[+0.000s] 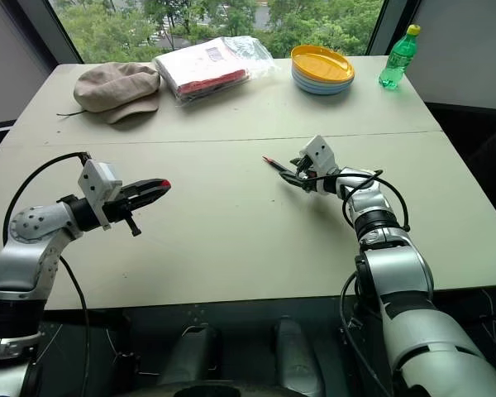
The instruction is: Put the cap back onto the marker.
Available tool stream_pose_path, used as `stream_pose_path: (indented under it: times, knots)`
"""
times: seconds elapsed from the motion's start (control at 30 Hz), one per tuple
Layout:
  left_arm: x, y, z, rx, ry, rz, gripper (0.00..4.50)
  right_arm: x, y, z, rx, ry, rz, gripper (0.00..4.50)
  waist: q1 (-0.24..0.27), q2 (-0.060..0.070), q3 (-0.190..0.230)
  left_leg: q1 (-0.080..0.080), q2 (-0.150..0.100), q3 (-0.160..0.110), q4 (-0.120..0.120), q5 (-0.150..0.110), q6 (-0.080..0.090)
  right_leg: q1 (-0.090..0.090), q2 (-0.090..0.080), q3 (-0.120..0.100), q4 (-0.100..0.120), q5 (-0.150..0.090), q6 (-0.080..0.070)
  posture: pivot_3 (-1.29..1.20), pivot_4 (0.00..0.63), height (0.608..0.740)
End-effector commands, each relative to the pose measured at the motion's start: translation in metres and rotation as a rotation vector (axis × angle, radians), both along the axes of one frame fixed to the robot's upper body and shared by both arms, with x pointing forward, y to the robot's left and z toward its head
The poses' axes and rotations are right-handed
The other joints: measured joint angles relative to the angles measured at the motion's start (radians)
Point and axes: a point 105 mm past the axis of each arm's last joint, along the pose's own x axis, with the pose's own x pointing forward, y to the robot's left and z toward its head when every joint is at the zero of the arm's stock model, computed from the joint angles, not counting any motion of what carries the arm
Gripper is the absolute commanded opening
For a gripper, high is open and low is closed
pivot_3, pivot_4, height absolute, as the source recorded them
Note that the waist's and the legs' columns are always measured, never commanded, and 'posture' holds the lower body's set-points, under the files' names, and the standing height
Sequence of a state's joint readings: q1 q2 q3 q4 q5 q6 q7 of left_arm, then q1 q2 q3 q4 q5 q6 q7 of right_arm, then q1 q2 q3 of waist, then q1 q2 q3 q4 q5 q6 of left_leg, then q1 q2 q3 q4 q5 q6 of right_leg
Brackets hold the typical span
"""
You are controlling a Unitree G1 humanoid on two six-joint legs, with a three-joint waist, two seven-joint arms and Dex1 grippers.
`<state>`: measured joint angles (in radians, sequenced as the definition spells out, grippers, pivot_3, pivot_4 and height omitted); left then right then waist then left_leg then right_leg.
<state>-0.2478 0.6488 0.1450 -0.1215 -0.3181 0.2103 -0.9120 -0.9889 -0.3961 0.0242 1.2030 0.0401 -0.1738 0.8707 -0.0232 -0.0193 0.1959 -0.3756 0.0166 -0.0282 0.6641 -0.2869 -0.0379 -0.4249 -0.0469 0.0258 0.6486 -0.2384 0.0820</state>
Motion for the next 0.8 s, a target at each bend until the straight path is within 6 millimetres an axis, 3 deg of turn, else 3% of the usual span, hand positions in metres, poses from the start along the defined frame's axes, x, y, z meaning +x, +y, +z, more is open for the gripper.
stream_pose_path:
  times: [0.03, 0.8]
  knots:
    - [-0.003, -0.003, 0.013, 0.008, -0.058, -0.013, 0.04, 0.007, 0.003, 0.015, 0.05, -0.024, -0.025, 2.4, -0.001, 0.0, 0.0, 0.0, 0.0, 0.0, 0.0, 0.0, 0.0, 0.0, 0.0, 0.0, 0.0, 0.0, 0.0, 0.0, 0.15, 0.74]
    - [-0.001, -0.004, 0.015, 0.017, -0.081, 0.009, 0.04, -0.001, 0.004, -0.016, 0.003, 0.119, -0.025, 2.4, -0.021, 0.0, 0.0, 0.0, 0.0, 0.0, -0.001, 0.0, 0.0, 0.0, 0.0, 0.0, 0.0, 0.0, 0.0, 0.0, 0.15, 0.74]
